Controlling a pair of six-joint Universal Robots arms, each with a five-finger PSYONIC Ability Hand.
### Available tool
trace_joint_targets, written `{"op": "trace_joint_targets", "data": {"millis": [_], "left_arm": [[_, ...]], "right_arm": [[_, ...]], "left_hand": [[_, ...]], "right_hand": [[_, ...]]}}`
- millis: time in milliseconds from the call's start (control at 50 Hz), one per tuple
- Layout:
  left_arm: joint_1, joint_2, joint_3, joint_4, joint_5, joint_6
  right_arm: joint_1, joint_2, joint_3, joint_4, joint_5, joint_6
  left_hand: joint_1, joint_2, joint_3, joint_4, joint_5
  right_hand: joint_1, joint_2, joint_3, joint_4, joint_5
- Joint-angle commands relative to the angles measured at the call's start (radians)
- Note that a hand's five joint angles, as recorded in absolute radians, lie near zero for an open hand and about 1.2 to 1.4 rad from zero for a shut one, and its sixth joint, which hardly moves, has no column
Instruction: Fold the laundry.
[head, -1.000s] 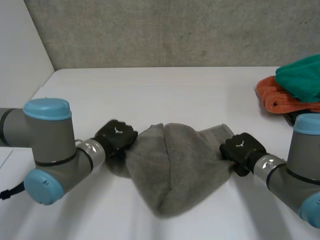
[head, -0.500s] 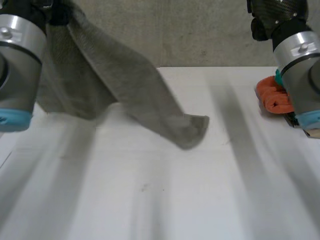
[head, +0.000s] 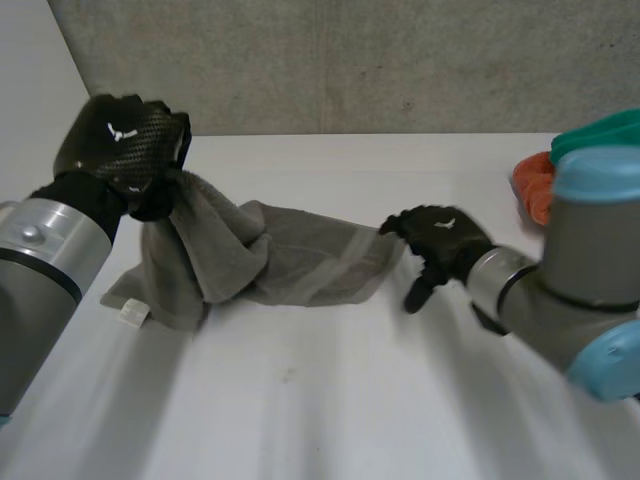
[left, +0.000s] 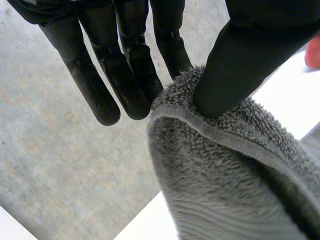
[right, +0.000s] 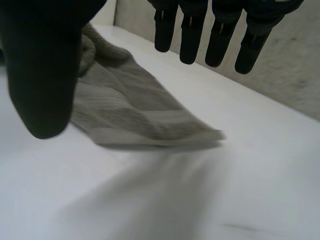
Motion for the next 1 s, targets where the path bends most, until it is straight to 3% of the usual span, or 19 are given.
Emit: {"op": "trace_joint_targets", "data": {"millis": [20, 160, 300, 380, 400, 460, 540, 620, 700, 780, 860, 1000], "left_arm": [[-0.052, 0.105, 0.085, -0.079, -0.009, -0.037], [-0.098, 0.174, 0.168, -0.142, -0.031, -0.043], [-0.128, 0.219, 0.216, -0.163, -0.063, -0.044], [-0.126, 0.245, 0.220, -0.162, -0.077, -0.047], [-0.120, 0.252, 0.214, -0.162, -0.080, -0.046], [-0.103, 0.256, 0.199, -0.162, -0.082, -0.046], [-0.039, 0.253, 0.153, -0.167, -0.068, -0.046], [0.064, 0.239, 0.052, -0.170, -0.005, -0.047], [0.139, 0.219, -0.058, -0.179, 0.085, -0.052], [0.168, 0.167, -0.146, -0.180, 0.144, -0.064], [0.146, 0.044, -0.184, -0.170, 0.146, -0.081], [0.080, -0.228, -0.091, -0.089, 0.078, -0.089]], "right_arm": [[0.144, 0.206, -0.119, -0.128, 0.063, 0.195], [0.244, 0.370, -0.306, -0.124, 0.129, 0.312], [0.306, 0.484, -0.443, -0.124, 0.220, 0.332], [0.309, 0.498, -0.491, -0.112, 0.284, 0.327], [0.303, 0.489, -0.486, -0.095, 0.300, 0.318], [0.276, 0.444, -0.454, -0.050, 0.306, 0.291], [0.203, 0.260, -0.336, 0.003, 0.245, 0.147], [0.048, 0.032, -0.227, 0.084, 0.020, -0.141], [-0.055, -0.027, -0.274, 0.210, -0.050, -0.277], [-0.118, 0.019, -0.381, 0.373, -0.074, -0.367], [-0.133, 0.126, -0.490, 0.470, -0.085, -0.475], [-0.103, 0.384, -0.664, 0.397, -0.003, -0.574]], "left_hand": [[0.241, 0.200, 0.204, 0.197, 0.254], [0.241, 0.200, 0.204, 0.197, 0.254], [0.241, 0.200, 0.204, 0.197, 0.254], [0.241, 0.200, 0.204, 0.197, 0.254], [0.241, 0.200, 0.204, 0.197, 0.254], [0.241, 0.200, 0.204, 0.197, 0.254], [0.241, 0.200, 0.204, 0.197, 0.254], [0.241, 0.200, 0.204, 0.197, 0.254], [0.241, 0.200, 0.204, 0.197, 0.254], [0.241, 0.200, 0.204, 0.197, 0.254], [0.241, 0.200, 0.204, 0.197, 0.254], [0.241, 0.200, 0.204, 0.197, 0.254]], "right_hand": [[-0.133, -0.139, -0.132, -0.119, -0.099], [-0.136, -0.142, -0.135, -0.122, -0.102], [-0.090, -0.096, -0.089, -0.076, -0.055], [0.669, 0.663, 0.670, 0.683, 0.703], [1.043, 1.037, 1.044, 1.057, 1.078], [1.047, 1.041, 1.048, 1.061, 1.082], [1.047, 1.041, 1.048, 1.061, 1.082], [1.047, 1.041, 1.048, 1.061, 1.082], [1.047, 1.041, 1.048, 1.061, 1.082], [1.047, 1.041, 1.048, 1.061, 1.082], [1.047, 1.041, 1.048, 1.061, 1.082], [1.047, 1.041, 1.048, 1.061, 1.082]]}}
